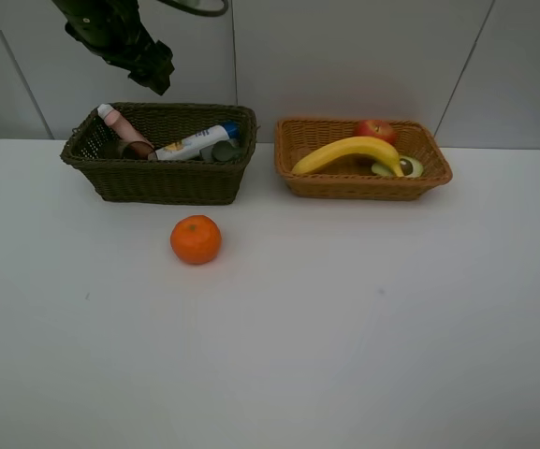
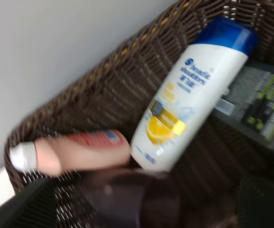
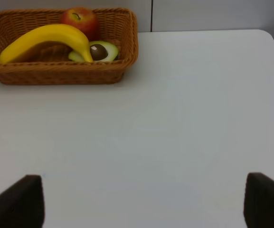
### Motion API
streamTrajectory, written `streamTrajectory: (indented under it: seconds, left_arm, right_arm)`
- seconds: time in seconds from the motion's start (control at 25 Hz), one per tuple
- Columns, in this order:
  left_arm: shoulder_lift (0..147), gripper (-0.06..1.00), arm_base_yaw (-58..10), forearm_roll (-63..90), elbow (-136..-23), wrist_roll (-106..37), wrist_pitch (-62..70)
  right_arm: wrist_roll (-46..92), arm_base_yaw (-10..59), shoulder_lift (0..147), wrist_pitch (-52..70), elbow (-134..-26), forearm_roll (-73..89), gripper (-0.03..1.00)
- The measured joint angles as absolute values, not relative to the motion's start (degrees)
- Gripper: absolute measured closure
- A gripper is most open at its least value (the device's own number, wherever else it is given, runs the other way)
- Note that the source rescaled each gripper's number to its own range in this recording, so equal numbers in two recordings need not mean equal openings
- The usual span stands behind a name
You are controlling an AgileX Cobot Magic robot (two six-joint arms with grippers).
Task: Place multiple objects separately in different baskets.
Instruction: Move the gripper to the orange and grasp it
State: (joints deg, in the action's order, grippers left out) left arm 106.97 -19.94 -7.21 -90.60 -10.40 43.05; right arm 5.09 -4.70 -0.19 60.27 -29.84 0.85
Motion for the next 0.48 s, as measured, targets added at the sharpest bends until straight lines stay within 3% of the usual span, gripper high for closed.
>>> streamTrajectory:
  seconds: [0.48]
  left_arm:
    - [95.21,-0.05,-19.94,2.57,-75.47,-7.83,46.06]
  right_arm:
    - [5.09,-4.70,-0.19,60.27,-29.84,0.85,0.15]
